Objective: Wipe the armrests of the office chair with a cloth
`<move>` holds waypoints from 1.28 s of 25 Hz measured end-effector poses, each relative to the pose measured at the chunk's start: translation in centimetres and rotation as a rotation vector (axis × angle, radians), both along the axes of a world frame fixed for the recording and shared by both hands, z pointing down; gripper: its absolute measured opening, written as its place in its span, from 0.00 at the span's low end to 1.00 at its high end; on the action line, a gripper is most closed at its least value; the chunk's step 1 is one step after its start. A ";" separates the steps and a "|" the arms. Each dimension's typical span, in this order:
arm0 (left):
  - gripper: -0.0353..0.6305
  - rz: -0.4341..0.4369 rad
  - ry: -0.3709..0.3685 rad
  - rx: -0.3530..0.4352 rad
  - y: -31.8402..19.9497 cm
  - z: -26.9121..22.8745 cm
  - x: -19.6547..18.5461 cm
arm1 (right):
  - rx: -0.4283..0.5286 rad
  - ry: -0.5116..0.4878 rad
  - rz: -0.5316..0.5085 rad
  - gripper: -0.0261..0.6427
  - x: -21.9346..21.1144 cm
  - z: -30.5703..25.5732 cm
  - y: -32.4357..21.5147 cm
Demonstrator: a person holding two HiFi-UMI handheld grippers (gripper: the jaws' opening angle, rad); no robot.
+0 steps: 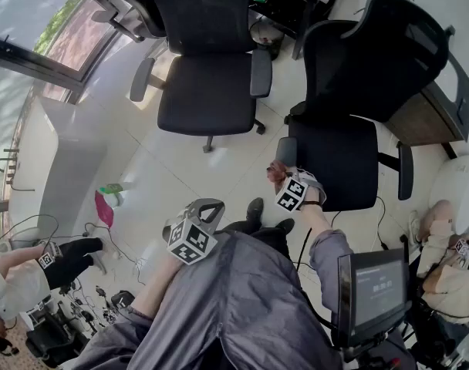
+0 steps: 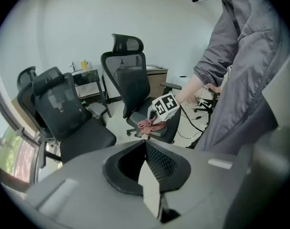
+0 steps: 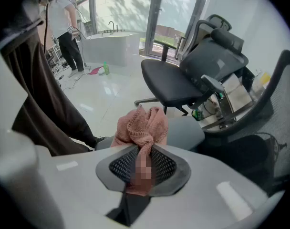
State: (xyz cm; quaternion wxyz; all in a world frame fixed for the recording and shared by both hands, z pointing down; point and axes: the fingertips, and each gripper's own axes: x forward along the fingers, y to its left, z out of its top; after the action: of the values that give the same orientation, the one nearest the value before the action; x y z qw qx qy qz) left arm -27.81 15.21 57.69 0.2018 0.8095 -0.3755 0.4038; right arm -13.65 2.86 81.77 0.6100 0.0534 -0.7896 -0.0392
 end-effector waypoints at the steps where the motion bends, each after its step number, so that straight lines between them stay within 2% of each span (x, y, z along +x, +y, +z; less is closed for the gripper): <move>1: 0.08 0.026 -0.009 0.010 -0.4 0.1 0.3 | 0.007 0.003 0.002 0.13 0.1 -0.4 -0.3; 3: 0.08 0.093 -0.039 0.031 -1.4 0.5 1.1 | 0.020 -0.004 0.008 0.12 0.0 -1.8 -0.4; 6: 0.08 0.217 -0.101 0.049 -3.2 1.8 2.9 | 0.031 -0.065 0.026 0.11 -1.1 -6.0 0.7; 11: 0.08 0.336 -0.081 0.084 -5.4 1.9 7.1 | 0.073 -0.156 0.073 0.11 -0.9 -13.8 2.1; 16: 0.08 0.443 -0.075 0.116 -6.1 1.4 11.5 | 0.128 -0.183 0.161 0.11 3.0 -19.7 3.2; 23: 0.08 0.563 -0.040 0.173 -5.8 -0.3 17.2 | 0.195 -0.192 0.284 0.11 8.9 -25.5 5.4; 32: 0.08 0.635 -0.021 0.213 -3.2 -2.1 20.1 | 0.233 -0.224 0.416 0.11 12.3 -28.4 8.9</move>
State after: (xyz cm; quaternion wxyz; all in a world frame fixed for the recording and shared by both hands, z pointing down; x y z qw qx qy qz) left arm -7.67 12.05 55.59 -0.0240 0.8984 -0.1466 0.4133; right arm -1.31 11.73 53.36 0.5033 0.2886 -0.8145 0.0024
